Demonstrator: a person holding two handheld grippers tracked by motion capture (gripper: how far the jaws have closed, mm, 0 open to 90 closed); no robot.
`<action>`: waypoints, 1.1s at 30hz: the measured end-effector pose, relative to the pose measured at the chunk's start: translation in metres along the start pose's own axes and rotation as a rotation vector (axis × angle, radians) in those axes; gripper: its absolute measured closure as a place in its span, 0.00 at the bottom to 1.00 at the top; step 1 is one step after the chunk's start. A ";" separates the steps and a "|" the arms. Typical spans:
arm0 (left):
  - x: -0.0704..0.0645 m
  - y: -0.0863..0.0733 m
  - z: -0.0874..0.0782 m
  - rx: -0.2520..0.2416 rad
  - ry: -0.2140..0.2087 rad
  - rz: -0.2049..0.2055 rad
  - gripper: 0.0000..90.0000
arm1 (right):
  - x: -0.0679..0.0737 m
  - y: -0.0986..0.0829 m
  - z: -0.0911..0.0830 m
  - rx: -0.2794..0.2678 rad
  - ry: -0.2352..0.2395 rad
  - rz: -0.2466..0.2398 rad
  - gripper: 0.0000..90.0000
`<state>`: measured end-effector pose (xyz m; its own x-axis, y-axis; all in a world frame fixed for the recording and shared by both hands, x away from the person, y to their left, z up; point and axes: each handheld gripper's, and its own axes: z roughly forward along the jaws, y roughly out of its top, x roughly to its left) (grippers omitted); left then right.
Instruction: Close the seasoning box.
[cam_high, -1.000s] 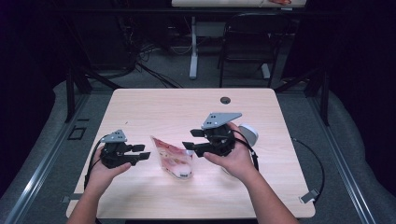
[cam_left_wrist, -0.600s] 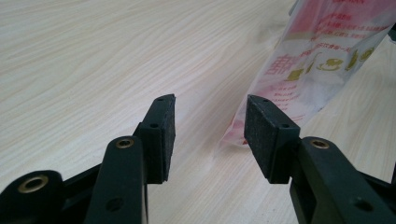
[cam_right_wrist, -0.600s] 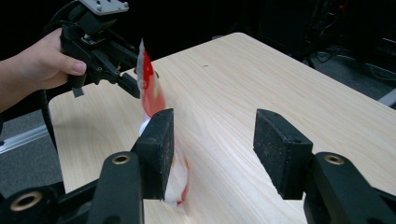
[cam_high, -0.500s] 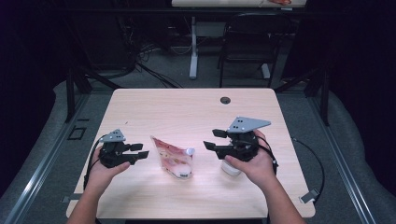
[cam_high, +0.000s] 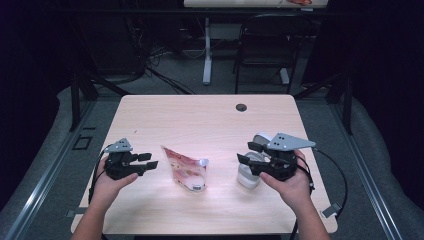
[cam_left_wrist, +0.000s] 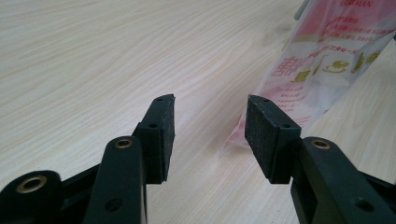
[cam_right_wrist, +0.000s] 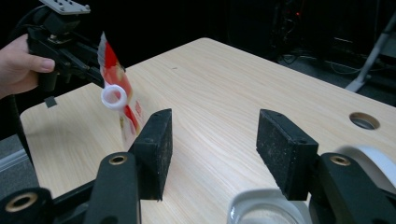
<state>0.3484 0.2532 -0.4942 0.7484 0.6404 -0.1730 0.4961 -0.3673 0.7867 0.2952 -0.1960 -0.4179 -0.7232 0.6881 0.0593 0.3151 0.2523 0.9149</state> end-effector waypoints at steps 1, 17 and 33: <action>0.000 0.000 0.000 -0.003 0.006 0.003 0.59 | -0.001 -0.003 -0.002 -0.006 0.000 0.012 0.51; 0.004 -0.008 0.005 -0.003 0.024 -0.020 0.59 | -0.028 -0.077 -0.029 -0.046 -0.242 0.174 0.58; 0.005 -0.011 0.012 0.010 0.056 -0.018 0.58 | -0.060 -0.132 -0.023 0.043 -0.405 0.309 0.59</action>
<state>0.3518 0.2521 -0.5107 0.7139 0.6832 -0.1535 0.5139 -0.3623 0.7776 0.2834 -0.2863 -0.5331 -0.2986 0.9413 0.1575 0.5080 0.0171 0.8612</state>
